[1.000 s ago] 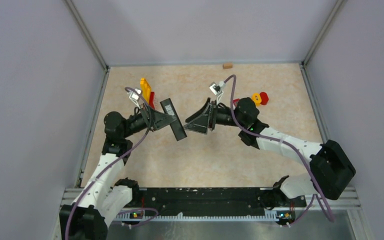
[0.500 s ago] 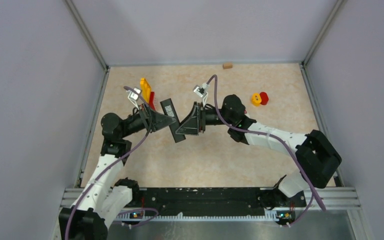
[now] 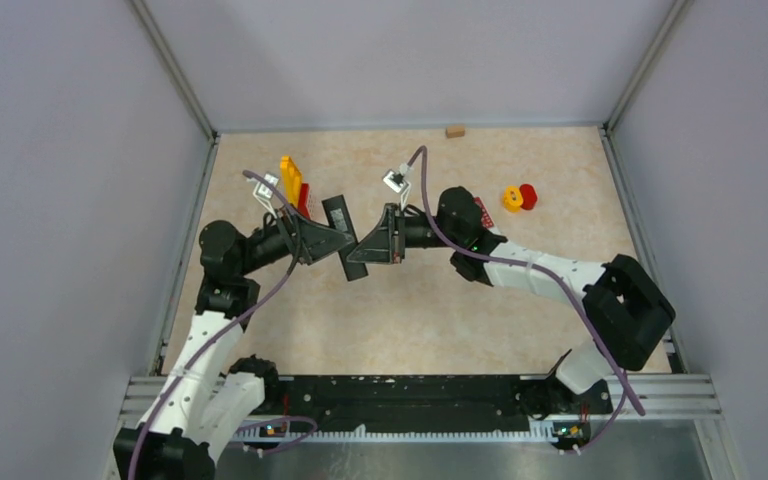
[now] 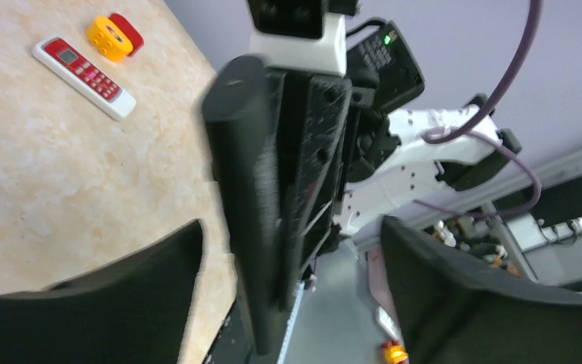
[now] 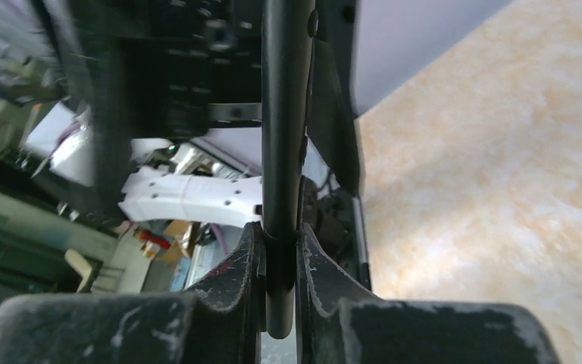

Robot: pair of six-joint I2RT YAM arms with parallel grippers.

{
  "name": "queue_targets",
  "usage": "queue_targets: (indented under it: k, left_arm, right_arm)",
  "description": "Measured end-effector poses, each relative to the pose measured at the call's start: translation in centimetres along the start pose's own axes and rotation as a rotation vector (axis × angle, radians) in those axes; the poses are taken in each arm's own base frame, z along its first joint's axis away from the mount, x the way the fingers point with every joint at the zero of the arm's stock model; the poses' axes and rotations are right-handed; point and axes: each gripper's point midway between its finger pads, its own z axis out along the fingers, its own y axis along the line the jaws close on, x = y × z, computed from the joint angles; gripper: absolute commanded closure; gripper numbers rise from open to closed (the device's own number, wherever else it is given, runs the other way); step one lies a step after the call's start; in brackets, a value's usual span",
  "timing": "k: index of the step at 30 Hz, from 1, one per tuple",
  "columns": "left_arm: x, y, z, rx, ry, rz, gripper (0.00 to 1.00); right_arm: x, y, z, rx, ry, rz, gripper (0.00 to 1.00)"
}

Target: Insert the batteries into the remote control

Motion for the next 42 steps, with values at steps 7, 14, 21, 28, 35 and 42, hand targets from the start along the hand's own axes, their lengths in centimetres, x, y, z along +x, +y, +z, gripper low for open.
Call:
queue_targets:
  k: [7,14,21,28,35,42]
  left_arm:
    - [-1.8,3.1,-1.0,-0.265,-0.112,0.068,0.01]
    - [-2.3,8.4,-4.0,-0.611,-0.170,0.087,0.01]
    - [-1.3,10.5,-5.6,-0.736,-0.152,0.071,0.01]
    - [-1.1,10.7,-5.8,-0.750,-0.141,0.071,0.01]
    - [-1.0,10.7,-5.8,-0.748,-0.140,0.070,0.01]
    - [-0.9,10.7,-5.8,-0.751,-0.137,0.066,0.01]
  right_arm:
    - [0.2,-6.3,-2.7,0.368,-0.021,-0.011,1.00]
    - [1.1,-16.3,-12.7,1.073,0.023,-0.113,1.00]
    - [4.5,-22.7,-23.2,1.592,0.246,-0.163,1.00]
    - [5.1,-26.0,-26.6,1.793,0.395,-0.212,1.00]
    - [3.3,-27.8,-26.3,1.852,0.415,-0.274,0.72]
    - [4.2,-28.2,-25.6,1.806,0.424,-0.232,0.57]
